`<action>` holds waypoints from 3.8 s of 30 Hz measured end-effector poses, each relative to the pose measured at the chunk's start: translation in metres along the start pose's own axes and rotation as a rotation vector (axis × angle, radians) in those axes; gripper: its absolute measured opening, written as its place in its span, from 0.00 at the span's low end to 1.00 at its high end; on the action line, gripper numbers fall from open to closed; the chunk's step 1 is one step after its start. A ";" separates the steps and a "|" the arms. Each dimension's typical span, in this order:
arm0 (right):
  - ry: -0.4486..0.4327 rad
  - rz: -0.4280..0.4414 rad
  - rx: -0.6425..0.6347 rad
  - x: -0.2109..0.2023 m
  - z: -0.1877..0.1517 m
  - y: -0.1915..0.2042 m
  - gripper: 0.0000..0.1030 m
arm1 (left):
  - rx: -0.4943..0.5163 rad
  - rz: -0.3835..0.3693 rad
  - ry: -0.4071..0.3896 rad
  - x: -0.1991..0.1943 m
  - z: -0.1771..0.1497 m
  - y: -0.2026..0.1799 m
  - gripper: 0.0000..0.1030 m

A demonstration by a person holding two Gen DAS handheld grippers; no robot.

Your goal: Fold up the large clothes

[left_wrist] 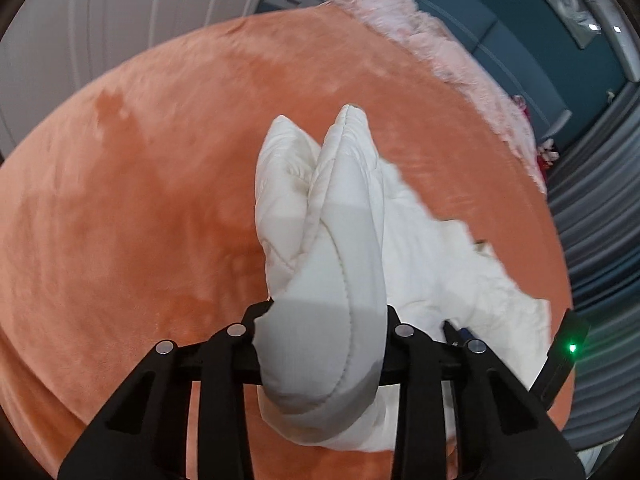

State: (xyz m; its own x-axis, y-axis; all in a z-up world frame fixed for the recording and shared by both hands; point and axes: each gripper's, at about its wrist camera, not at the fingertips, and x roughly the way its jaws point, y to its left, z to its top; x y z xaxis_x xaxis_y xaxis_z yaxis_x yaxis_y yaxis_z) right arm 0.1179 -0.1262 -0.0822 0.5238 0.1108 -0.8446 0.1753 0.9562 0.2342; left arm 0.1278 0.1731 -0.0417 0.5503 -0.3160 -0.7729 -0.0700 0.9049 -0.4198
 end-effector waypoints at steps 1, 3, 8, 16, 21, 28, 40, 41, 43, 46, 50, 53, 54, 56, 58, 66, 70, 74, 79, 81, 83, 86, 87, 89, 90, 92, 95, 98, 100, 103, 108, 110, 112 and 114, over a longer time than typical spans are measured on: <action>0.001 0.005 0.000 -0.012 -0.006 -0.003 0.22 | 0.010 -0.014 -0.009 -0.006 0.002 -0.005 0.30; 0.002 0.024 0.003 -0.032 -0.021 -0.008 0.12 | 0.034 -0.038 -0.028 -0.022 0.002 -0.019 0.30; 0.046 0.040 0.008 -0.050 -0.059 -0.019 0.01 | 0.105 -0.056 -0.064 -0.050 -0.001 -0.056 0.30; 0.087 0.077 -0.029 -0.023 -0.063 0.009 0.03 | 0.187 -0.100 -0.074 -0.081 -0.018 -0.096 0.26; 0.110 0.174 0.013 -0.011 -0.062 0.008 0.03 | 0.278 -0.106 -0.083 -0.093 -0.031 -0.129 0.24; 0.060 0.178 0.055 -0.083 -0.070 -0.048 0.03 | 0.399 -0.113 -0.065 -0.083 -0.050 -0.189 0.24; 0.045 0.043 0.210 -0.145 -0.121 -0.159 0.03 | 0.588 -0.027 0.077 -0.001 -0.129 -0.283 0.25; 0.048 0.041 0.227 -0.147 -0.127 -0.166 0.03 | 0.607 -0.008 0.094 0.008 -0.140 -0.288 0.25; 0.050 0.040 0.249 -0.145 -0.132 -0.175 0.03 | 0.636 0.018 0.115 0.020 -0.153 -0.293 0.25; 0.054 0.041 0.292 -0.146 -0.140 -0.184 0.06 | 0.667 0.048 0.129 0.031 -0.167 -0.297 0.27; 0.041 0.037 0.301 -0.149 -0.133 -0.188 0.06 | 0.694 0.070 0.140 0.039 -0.179 -0.302 0.33; 0.027 0.011 0.273 -0.153 -0.131 -0.186 0.09 | 0.685 0.050 0.143 0.033 -0.180 -0.303 0.47; 0.022 -0.002 0.263 -0.155 -0.129 -0.184 0.10 | 0.679 0.041 0.143 0.029 -0.179 -0.303 0.50; 0.011 -0.008 0.256 -0.159 -0.129 -0.186 0.15 | 0.679 0.041 0.136 0.023 -0.178 -0.304 0.53; -0.014 -0.010 0.254 -0.168 -0.127 -0.189 0.29 | 0.676 0.044 0.131 0.015 -0.177 -0.306 0.57; -0.126 0.022 0.195 -0.209 -0.097 -0.171 0.53 | 0.557 0.006 0.062 -0.037 -0.146 -0.269 0.87; -0.157 0.052 0.155 -0.210 -0.069 -0.153 0.58 | 0.498 0.068 0.044 -0.044 -0.129 -0.231 0.88; -0.140 0.060 0.131 -0.191 -0.045 -0.138 0.59 | 0.423 0.167 0.072 -0.036 -0.120 -0.184 0.87; -0.134 0.058 0.079 -0.184 -0.031 -0.114 0.59 | 0.391 0.252 0.100 -0.021 -0.125 -0.150 0.87; -0.128 0.042 0.043 -0.179 -0.026 -0.103 0.59 | 0.381 0.268 0.115 -0.015 -0.126 -0.143 0.87; -0.088 0.013 0.002 -0.167 -0.023 -0.095 0.58 | 0.371 0.269 0.129 -0.008 -0.127 -0.138 0.87; -0.031 -0.024 -0.038 -0.150 -0.024 -0.093 0.19 | 0.359 0.256 0.150 -0.002 -0.129 -0.133 0.87; -0.031 -0.027 -0.030 -0.149 -0.024 -0.096 0.16 | 0.358 0.250 0.154 0.000 -0.129 -0.133 0.87; -0.050 -0.021 0.004 -0.157 -0.026 -0.109 0.09 | 0.356 0.238 0.158 0.000 -0.129 -0.134 0.86; -0.064 -0.024 0.017 -0.161 -0.025 -0.115 0.09 | 0.353 0.228 0.158 -0.002 -0.128 -0.135 0.86; -0.093 -0.032 0.050 -0.175 -0.029 -0.129 0.08 | 0.340 0.199 0.156 -0.006 -0.125 -0.138 0.86; -0.094 -0.082 0.070 -0.180 -0.037 -0.148 0.08 | 0.327 0.168 0.146 -0.010 -0.119 -0.145 0.86; -0.046 -0.101 0.123 -0.171 -0.054 -0.175 0.08 | 0.341 0.157 0.153 -0.004 -0.120 -0.157 0.85; -0.024 -0.126 0.130 -0.162 -0.064 -0.184 0.08 | 0.355 0.154 0.165 0.002 -0.123 -0.165 0.85; 0.007 -0.150 0.137 -0.148 -0.076 -0.191 0.07 | 0.393 0.158 0.178 0.011 -0.131 -0.181 0.84; 0.050 -0.155 0.140 -0.125 -0.082 -0.195 0.07 | 0.448 0.187 0.190 0.025 -0.143 -0.196 0.84; 0.062 -0.153 0.142 -0.120 -0.081 -0.197 0.07 | 0.457 0.197 0.200 0.031 -0.147 -0.196 0.84; 0.076 -0.151 0.143 -0.112 -0.081 -0.198 0.07 | 0.463 0.207 0.207 0.037 -0.149 -0.196 0.84; 0.086 -0.151 0.142 -0.107 -0.081 -0.199 0.08 | 0.471 0.216 0.211 0.042 -0.151 -0.196 0.84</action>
State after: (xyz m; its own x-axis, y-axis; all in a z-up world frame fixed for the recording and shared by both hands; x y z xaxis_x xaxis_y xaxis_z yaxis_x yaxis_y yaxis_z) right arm -0.0404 -0.3063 -0.0779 0.4112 -0.0020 -0.9115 0.3651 0.9166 0.1628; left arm 0.0393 -0.0603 -0.0642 0.3824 -0.1157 -0.9167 0.2430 0.9698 -0.0210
